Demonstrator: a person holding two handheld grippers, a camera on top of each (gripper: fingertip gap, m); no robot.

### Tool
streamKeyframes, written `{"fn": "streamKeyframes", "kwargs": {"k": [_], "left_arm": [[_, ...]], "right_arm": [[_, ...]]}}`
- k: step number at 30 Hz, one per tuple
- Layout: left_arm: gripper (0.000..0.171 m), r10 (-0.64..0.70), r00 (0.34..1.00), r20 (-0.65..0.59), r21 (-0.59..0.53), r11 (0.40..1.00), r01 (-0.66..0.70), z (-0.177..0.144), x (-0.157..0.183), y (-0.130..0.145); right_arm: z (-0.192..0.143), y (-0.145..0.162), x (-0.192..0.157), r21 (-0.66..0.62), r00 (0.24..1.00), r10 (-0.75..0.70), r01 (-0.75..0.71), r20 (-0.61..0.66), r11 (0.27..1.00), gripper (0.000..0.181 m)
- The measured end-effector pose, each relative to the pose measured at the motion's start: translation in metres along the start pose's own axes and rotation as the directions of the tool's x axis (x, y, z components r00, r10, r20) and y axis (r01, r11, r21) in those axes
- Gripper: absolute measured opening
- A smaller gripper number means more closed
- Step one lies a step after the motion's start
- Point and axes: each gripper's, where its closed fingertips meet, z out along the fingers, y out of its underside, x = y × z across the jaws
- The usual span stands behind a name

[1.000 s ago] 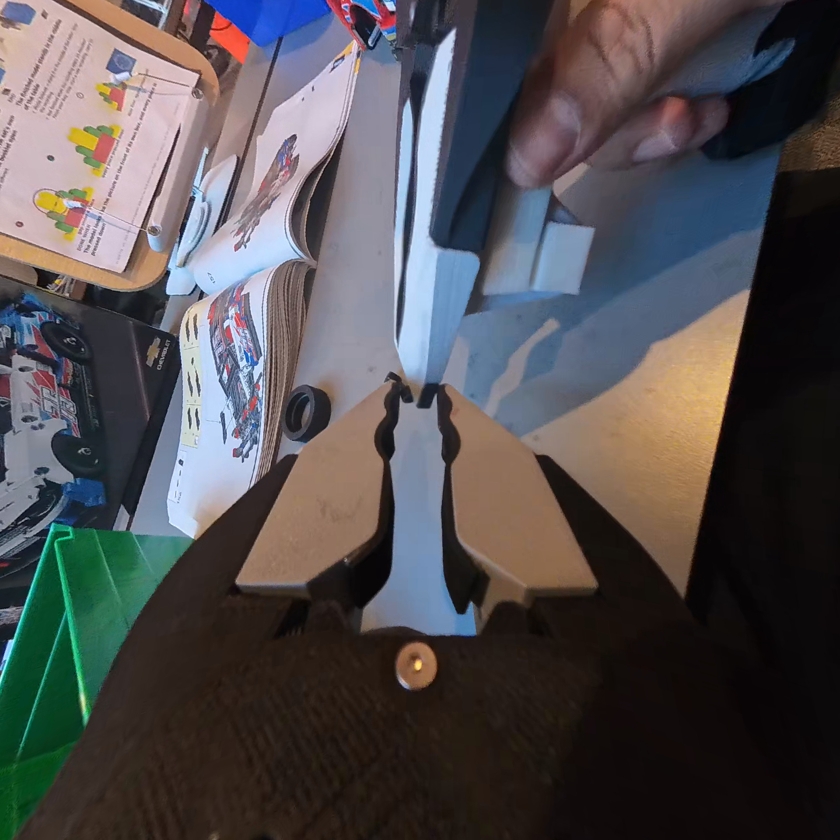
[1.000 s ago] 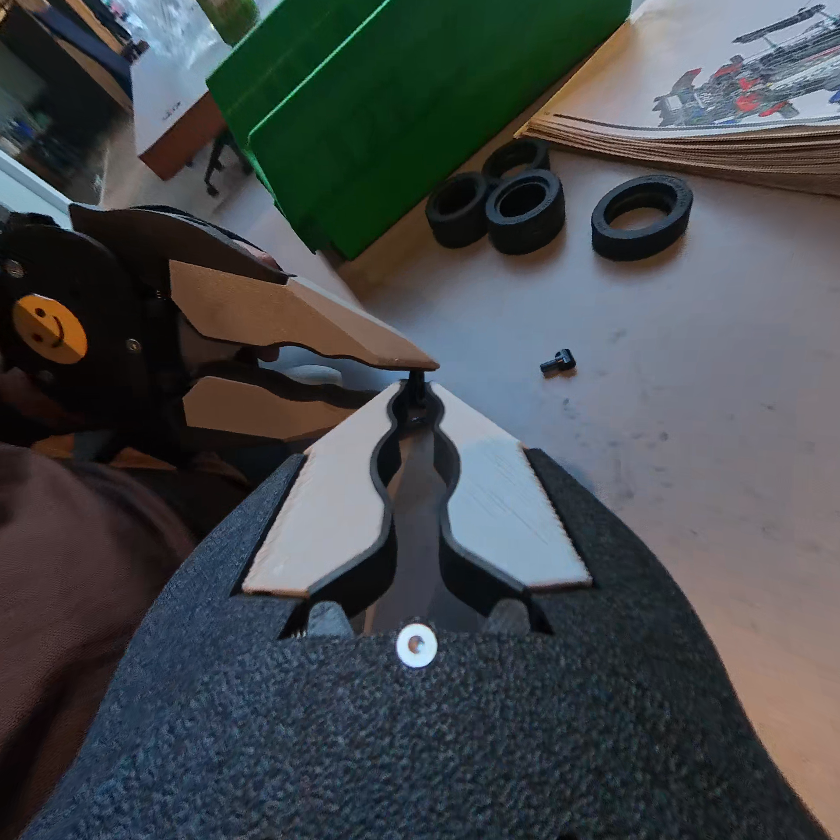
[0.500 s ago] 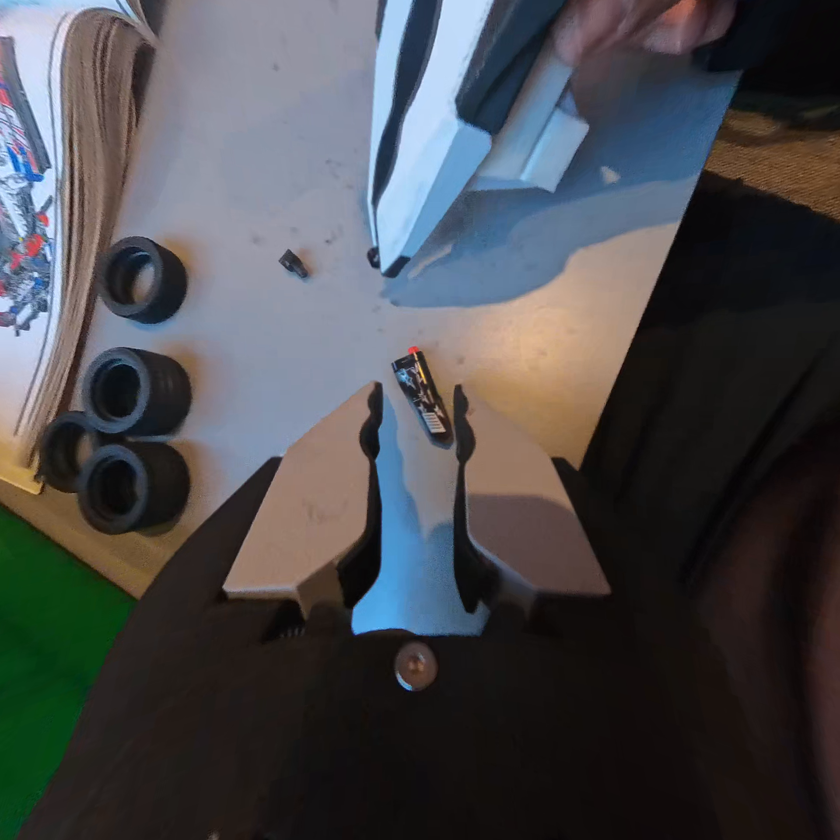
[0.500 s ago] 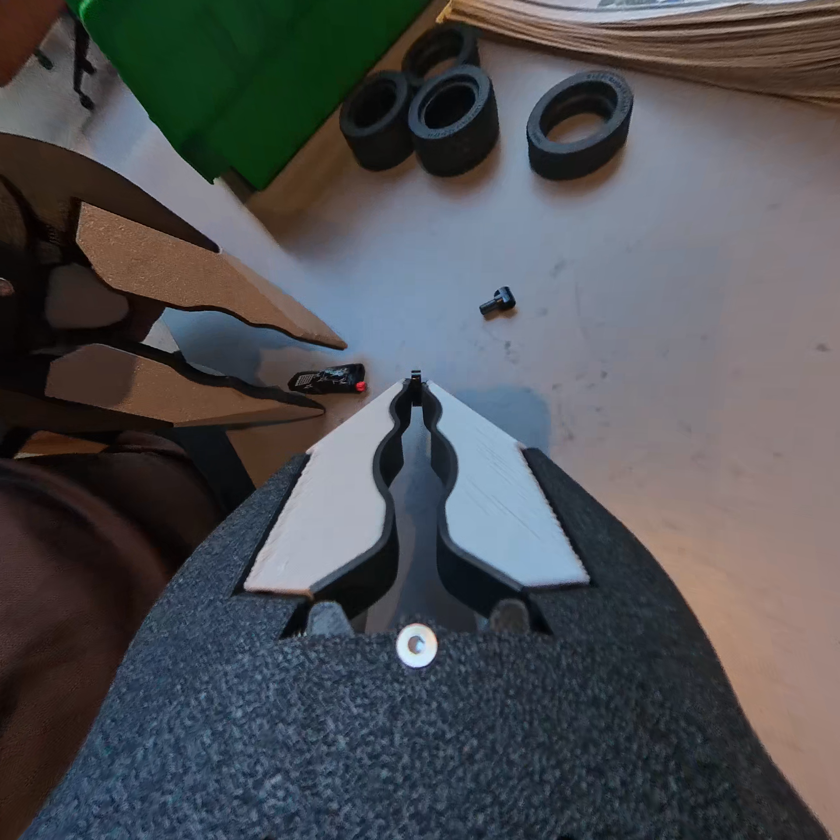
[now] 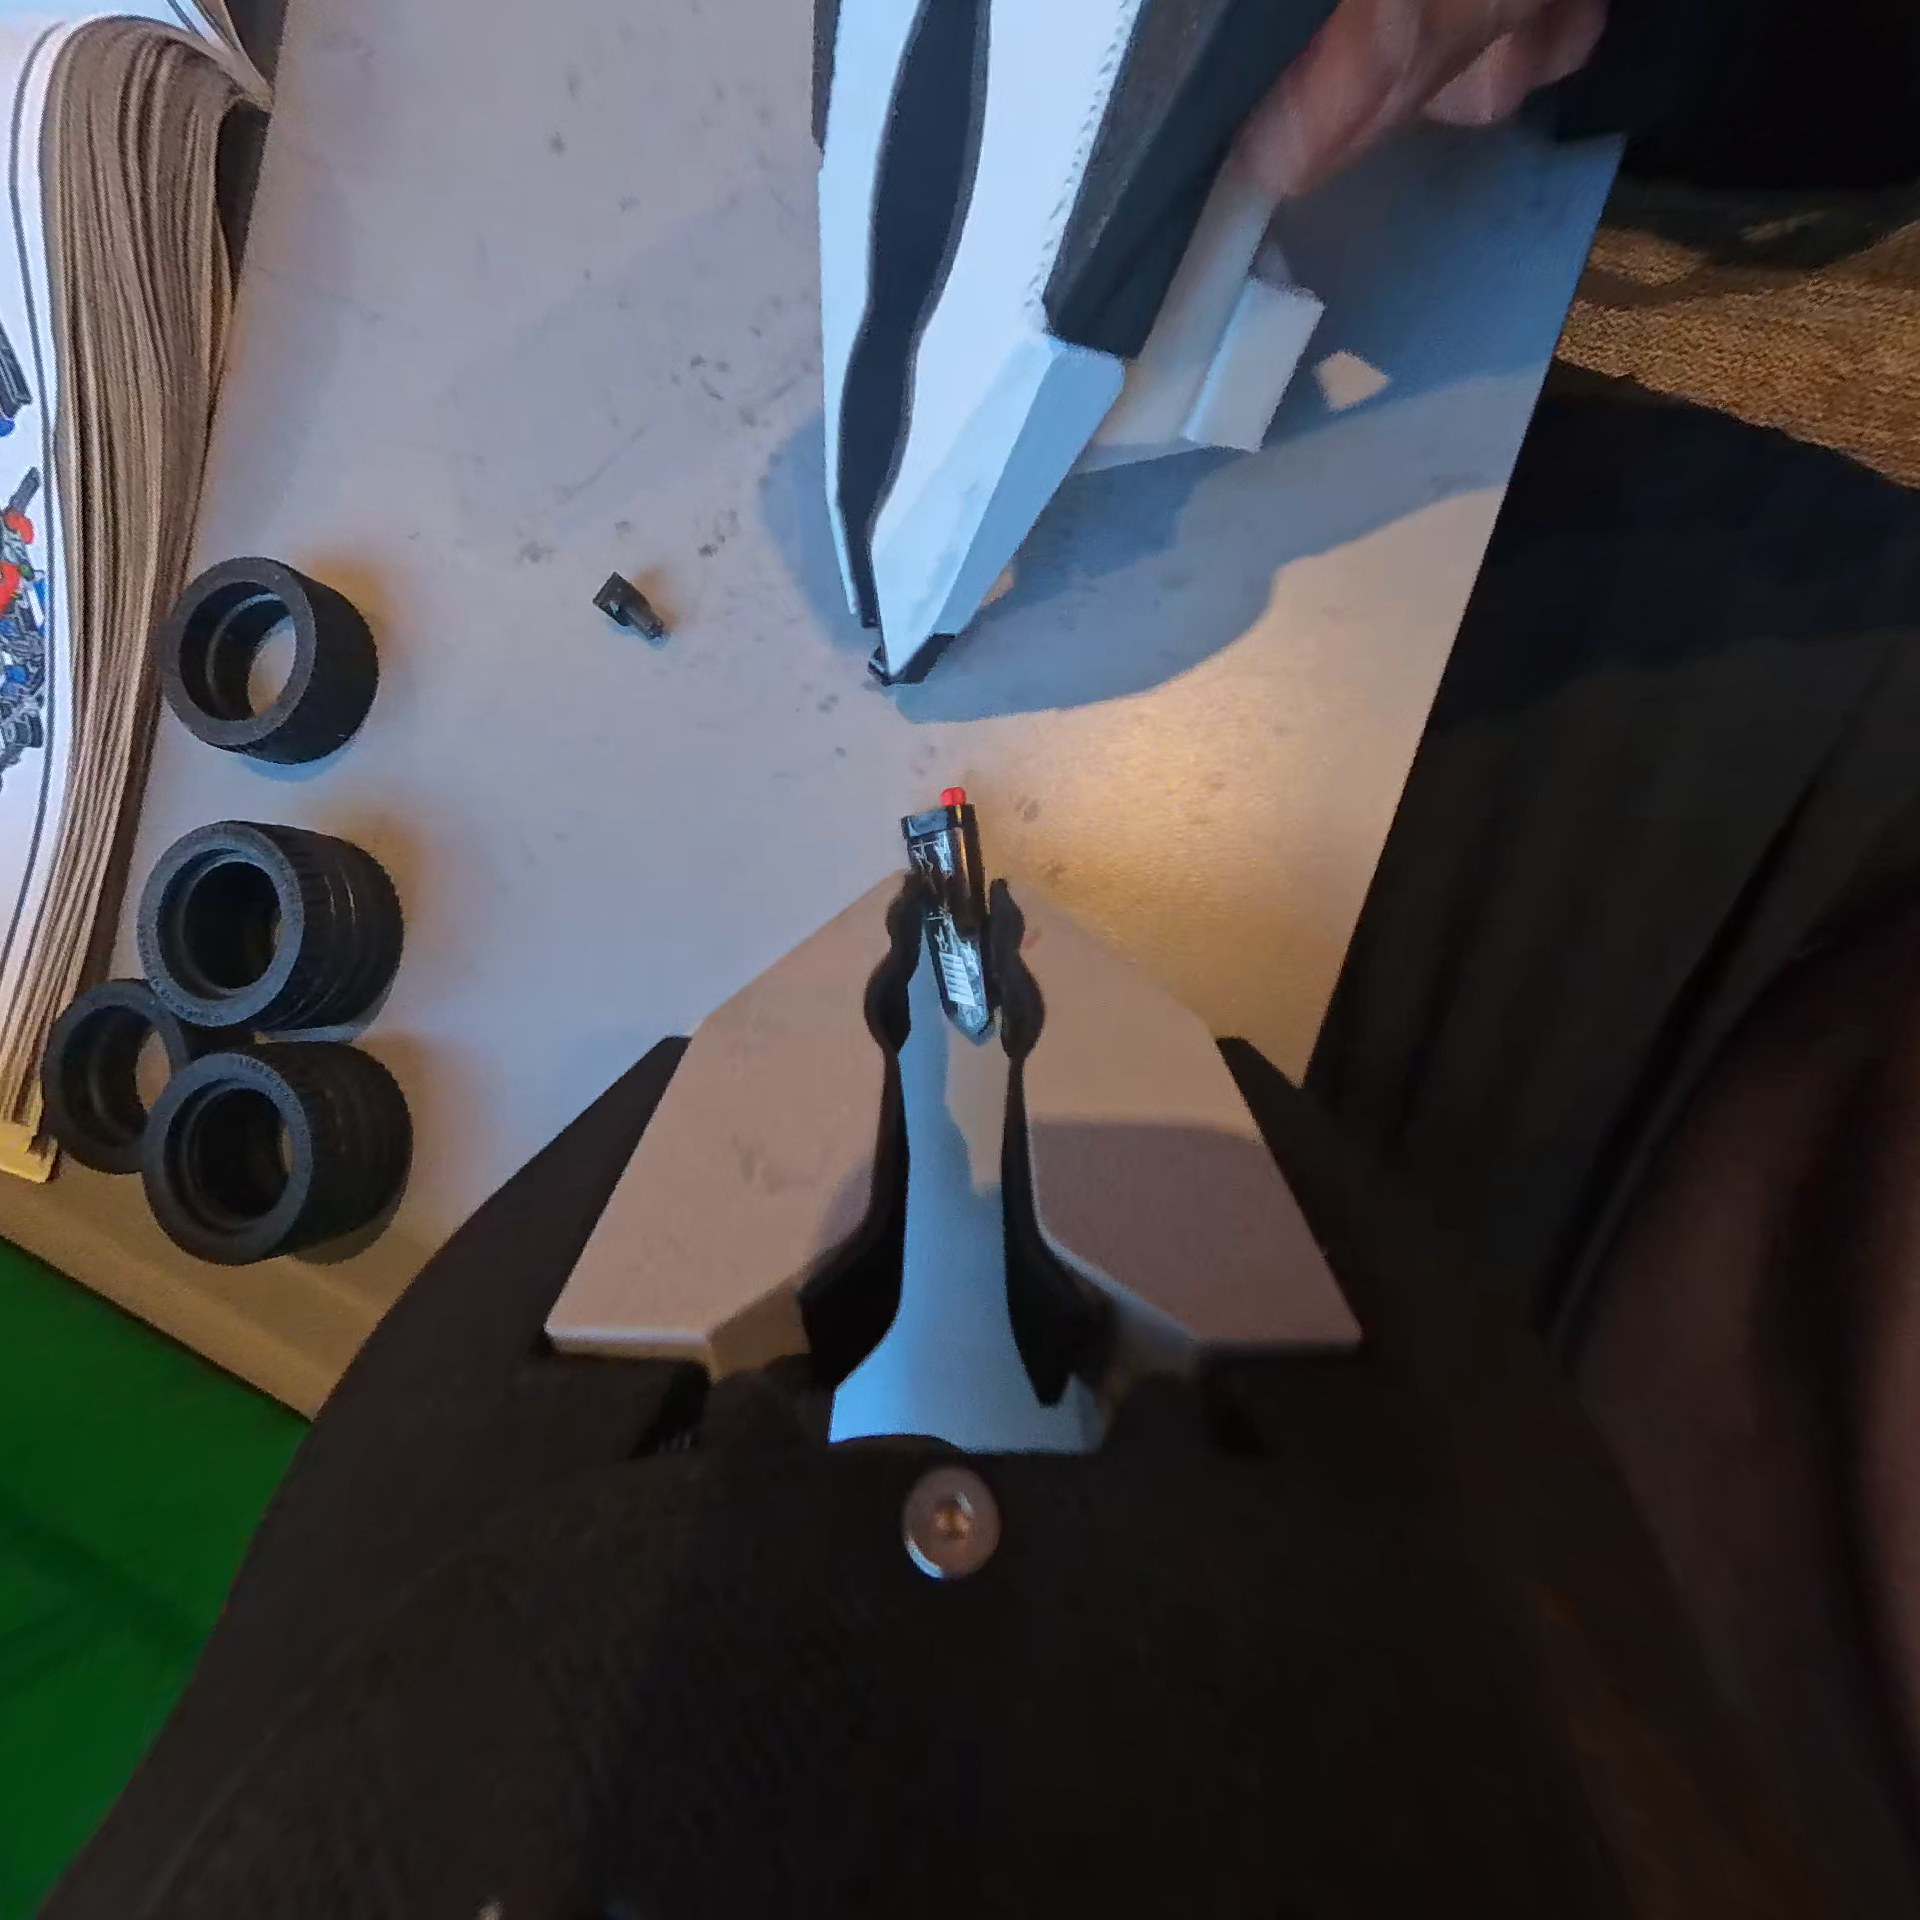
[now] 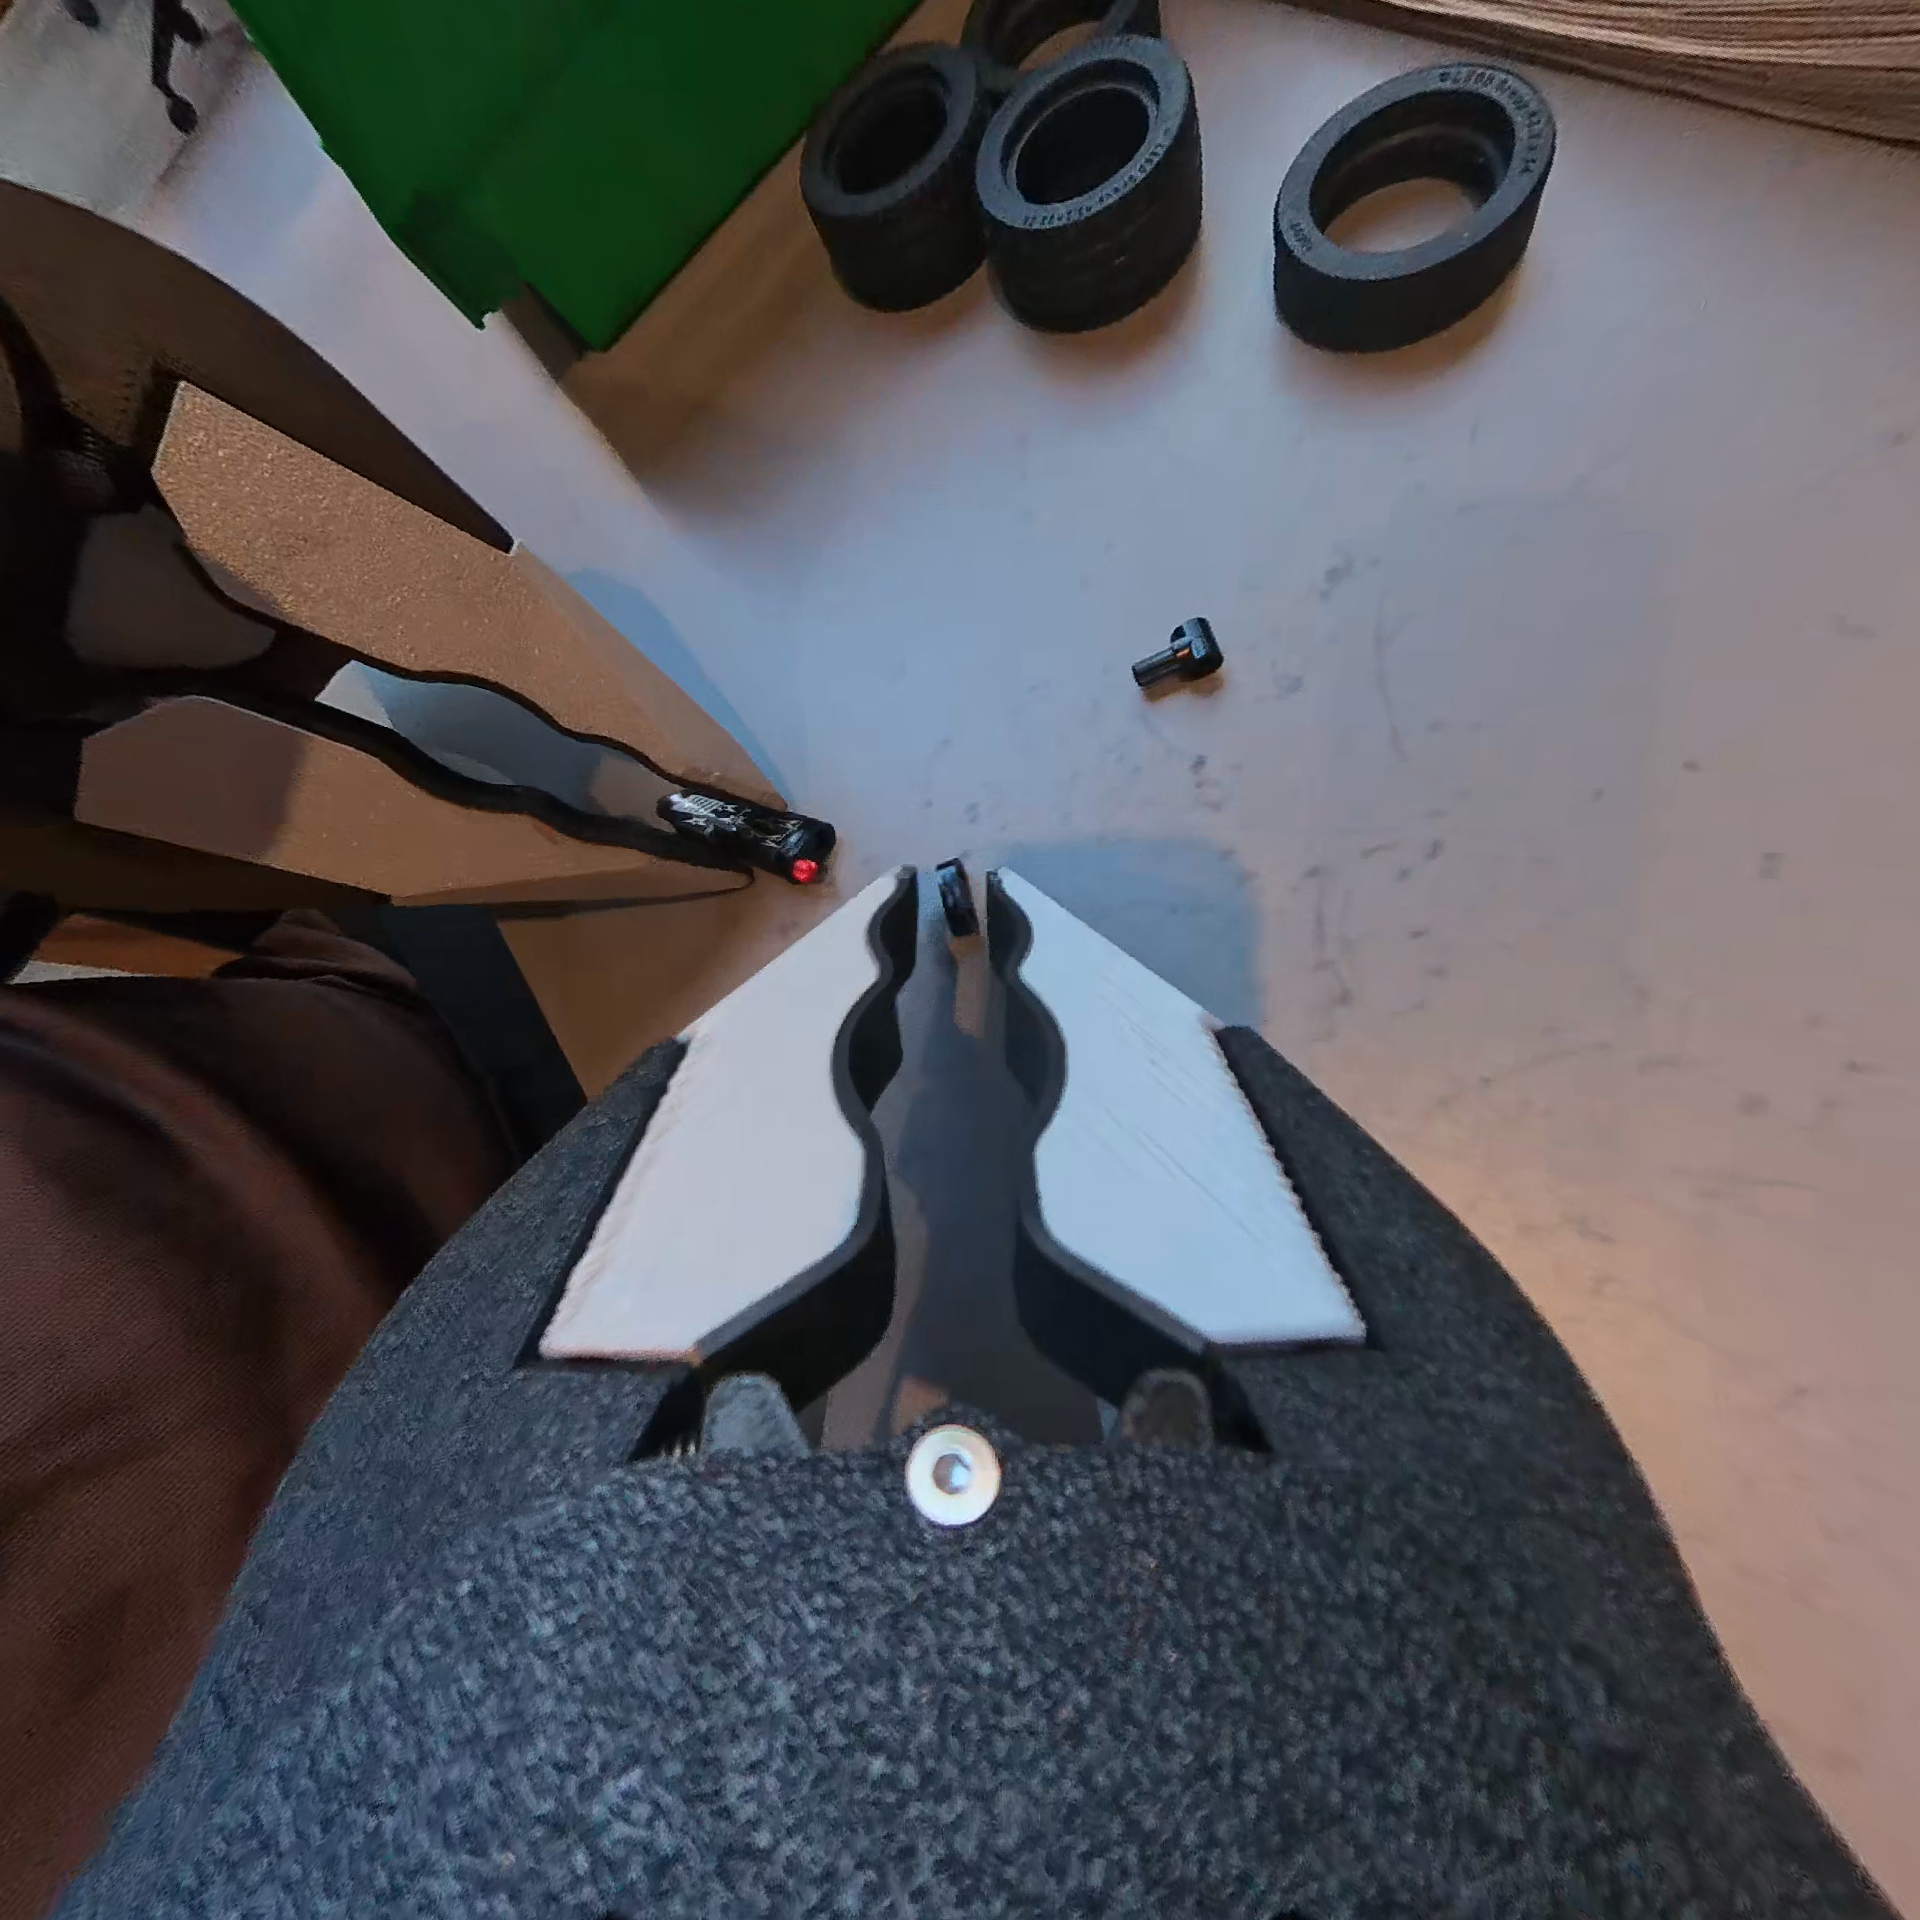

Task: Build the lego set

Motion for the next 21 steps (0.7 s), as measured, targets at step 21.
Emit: {"fn": "streamKeyframes", "kwargs": {"k": [21], "left_arm": [[0.008,0.007,1.0,-0.02,0.034,0.999,-0.006,0.003,-0.001,-0.003]], "right_arm": [[-0.008,-0.001,0.006,-0.011,0.946,-0.305,0.306,-0.106,0.952,0.01]]}}
